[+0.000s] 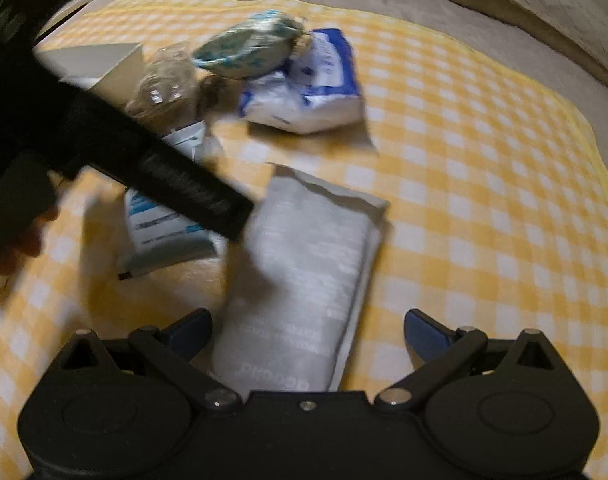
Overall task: Organize soft objects
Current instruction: 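Grasp the grey foil pouch with the right gripper while the left grasps the white sachet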
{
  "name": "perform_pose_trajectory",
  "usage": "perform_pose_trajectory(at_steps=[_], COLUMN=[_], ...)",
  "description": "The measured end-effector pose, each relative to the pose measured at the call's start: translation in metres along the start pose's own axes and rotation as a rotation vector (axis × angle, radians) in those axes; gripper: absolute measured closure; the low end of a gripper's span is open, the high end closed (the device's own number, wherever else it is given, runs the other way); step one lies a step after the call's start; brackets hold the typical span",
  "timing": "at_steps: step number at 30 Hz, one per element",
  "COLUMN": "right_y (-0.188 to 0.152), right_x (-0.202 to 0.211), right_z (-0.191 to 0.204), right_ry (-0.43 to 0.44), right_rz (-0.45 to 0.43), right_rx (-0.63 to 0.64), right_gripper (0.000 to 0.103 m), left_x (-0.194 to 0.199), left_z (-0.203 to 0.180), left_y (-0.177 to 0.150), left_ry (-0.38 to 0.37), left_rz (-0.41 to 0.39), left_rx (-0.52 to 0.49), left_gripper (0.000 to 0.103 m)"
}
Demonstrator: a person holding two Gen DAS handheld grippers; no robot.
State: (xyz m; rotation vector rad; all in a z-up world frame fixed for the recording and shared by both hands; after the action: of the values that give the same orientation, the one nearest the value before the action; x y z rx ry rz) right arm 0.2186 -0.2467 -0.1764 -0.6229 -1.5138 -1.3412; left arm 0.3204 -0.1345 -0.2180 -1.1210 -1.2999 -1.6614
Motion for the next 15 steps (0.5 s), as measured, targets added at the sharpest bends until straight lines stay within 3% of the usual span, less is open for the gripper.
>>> perform_pose_trajectory(at_steps=[3,5,7,9,12,15], right_y=[-0.004,-0.007,-0.010,-0.013,-0.016,-0.017], right_x=[0.003,0.006,0.011,0.016,0.019,0.020], right_z=[-0.007,-0.010,-0.012,-0.013,-0.013,-0.010], right_ry=[-0.001,0.023,0.041,0.051,0.072,0.104], right_rz=[0.022,0.029,0.031,0.036,0.060,0.080], right_rx=[-0.031,-0.049,-0.061,-0.061,-0.064,-0.069], right_gripper=[0.002,0.014,0.021,0.027,0.030,0.032], left_x=[0.005,0.008,0.013,0.015,0.020,0.022], left_z=[-0.002,-0.007,-0.010,-0.014,-0.020,-0.021], left_y=[-0.005,-0.010,-0.018,-0.023,-0.033,-0.038], left_ry=[-0.004,-0.007,-0.024,-0.051,-0.064,-0.064], left_rz=[-0.020,-0.031,-0.038,-0.038,-0.036,-0.027], left_rx=[-0.093,-0.171,-0.254,-0.312,-0.394,-0.402], left_gripper=[0.022,0.023,0.031,0.032,0.032,0.032])
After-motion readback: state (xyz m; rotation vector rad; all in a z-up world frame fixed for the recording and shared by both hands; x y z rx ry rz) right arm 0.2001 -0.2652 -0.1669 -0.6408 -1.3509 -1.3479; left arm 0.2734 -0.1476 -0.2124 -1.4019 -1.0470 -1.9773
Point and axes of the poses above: each gripper's, at about its wrist camera, not at the fingertips, and x roughly against the way its jaws point, z to its left, y to its top, the point moved 3 cm from there along -x, roughly the way its jaws point, and after that the axes turned 8 degrees about y, right-handed, at the moved point
